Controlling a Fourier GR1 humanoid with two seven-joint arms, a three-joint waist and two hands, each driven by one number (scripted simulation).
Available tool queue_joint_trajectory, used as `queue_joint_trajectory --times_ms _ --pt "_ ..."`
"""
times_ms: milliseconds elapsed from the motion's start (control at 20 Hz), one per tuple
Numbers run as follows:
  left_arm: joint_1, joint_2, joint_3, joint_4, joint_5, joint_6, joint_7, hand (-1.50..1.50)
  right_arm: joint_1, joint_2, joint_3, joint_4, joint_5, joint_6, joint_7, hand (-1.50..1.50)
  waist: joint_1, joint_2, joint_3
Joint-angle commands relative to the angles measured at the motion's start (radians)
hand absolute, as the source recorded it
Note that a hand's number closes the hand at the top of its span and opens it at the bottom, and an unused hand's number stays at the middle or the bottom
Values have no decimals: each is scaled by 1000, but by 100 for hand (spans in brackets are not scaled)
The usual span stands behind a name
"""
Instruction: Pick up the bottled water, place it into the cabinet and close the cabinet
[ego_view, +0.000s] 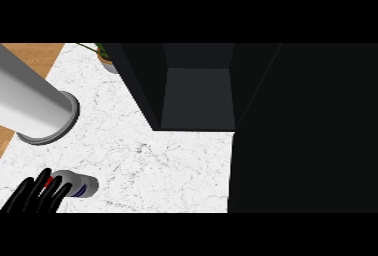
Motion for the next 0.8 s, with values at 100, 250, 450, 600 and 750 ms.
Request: queue_joint_trajectory --times_ms 100,250,450,600,750 --pt "139 -4 -43 -283 86 0 54 -150 106 -25 -29 -150 -95 36 53 -150 -5 -7 2" --pt "186 17 -12 -283 118 -38 25 -150 38 2 -6 -104 -59 5 57 -150 15 -2 0" --pt "228 9 2 -265 102 -59 -47 -150 108 2 2 -183 -77 10 72 -150 7 -10 0" --pt "269 18 9 -273 108 -72 -62 -150 114 10 -24 -151 -87 15 44 -150 2 -6 1" --pt "311 14 -7 -282 100 -84 -85 -150 107 -18 -55 -169 -130 30 68 -150 8 -8 1"
